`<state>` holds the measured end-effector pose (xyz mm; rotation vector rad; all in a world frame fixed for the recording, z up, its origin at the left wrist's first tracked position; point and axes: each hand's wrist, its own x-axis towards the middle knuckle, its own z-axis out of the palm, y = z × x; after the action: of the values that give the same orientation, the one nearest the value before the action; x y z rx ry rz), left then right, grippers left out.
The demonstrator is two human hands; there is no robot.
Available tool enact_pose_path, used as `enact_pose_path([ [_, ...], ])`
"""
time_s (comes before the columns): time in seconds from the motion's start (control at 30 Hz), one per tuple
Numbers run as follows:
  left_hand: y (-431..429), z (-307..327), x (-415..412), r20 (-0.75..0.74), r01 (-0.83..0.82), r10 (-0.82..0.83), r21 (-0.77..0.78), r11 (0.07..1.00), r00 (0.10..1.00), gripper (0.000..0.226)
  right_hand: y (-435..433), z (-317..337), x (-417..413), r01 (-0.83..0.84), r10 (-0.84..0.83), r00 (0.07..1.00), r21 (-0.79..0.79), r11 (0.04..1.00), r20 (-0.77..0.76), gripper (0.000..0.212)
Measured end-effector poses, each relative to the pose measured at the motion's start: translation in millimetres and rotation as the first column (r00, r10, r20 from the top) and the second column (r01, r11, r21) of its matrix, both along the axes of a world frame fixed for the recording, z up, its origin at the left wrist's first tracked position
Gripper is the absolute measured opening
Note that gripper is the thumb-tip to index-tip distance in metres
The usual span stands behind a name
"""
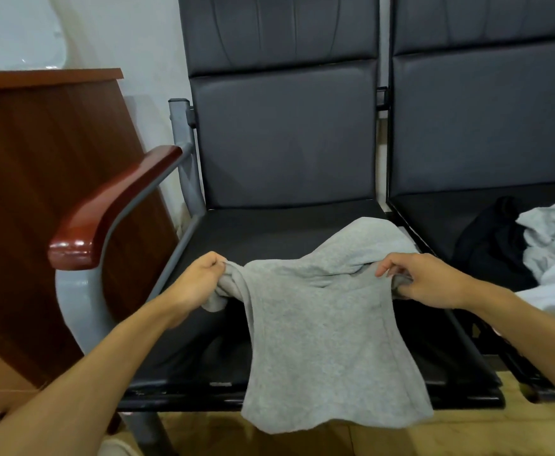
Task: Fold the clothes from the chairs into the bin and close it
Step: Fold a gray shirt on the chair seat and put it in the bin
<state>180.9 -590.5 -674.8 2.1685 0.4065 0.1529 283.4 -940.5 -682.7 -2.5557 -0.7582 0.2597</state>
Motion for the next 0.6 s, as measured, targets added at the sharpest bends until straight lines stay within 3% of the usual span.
enact_pose_path([
  [0.1, 5, -2, -4, -0.152, 0.086, -0.068, 0.118, 0.989, 0.986, 0.022, -6, -6, 0, 0.016, -0.017, 0.997, 0.006, 1.000, 0.074, 0.025],
  [0.2, 9, -4, -11, -0.308, 0.246, -0.224, 0.035, 0.969, 0.925, 0.016, -8, -4, 4, 0.048, -0.052, 0.994, 0.040, 0.998, 0.095, 0.017],
  [0.27, 10, -3, -13, -0.352, 0.344, -0.291, 0.098, 0.934, 0.890, 0.016, -7, -1, 4, 0.029, -0.031, 0.997, 0.026, 0.999, 0.073, 0.008],
  [0.43, 15, 3, -9, -0.333, 0.428, -0.328, 0.297, 0.853, 0.884, 0.005, -4, 0, -6, -0.068, 0.068, 0.995, 0.003, 0.998, -0.072, 0.016],
  [0.5, 16, 4, -9, -0.298, 0.405, -0.317, 0.308, 0.861, 0.900, 0.009, -4, 1, -6, -0.066, 0.067, 0.997, 0.020, 0.998, -0.036, 0.030],
  [0.6, 16, 6, -12, -0.246, 0.366, -0.297, 0.314, 0.876, 0.923, 0.013, -6, -2, -5, -0.015, 0.013, 0.999, 0.032, 0.999, 0.041, 0.018],
])
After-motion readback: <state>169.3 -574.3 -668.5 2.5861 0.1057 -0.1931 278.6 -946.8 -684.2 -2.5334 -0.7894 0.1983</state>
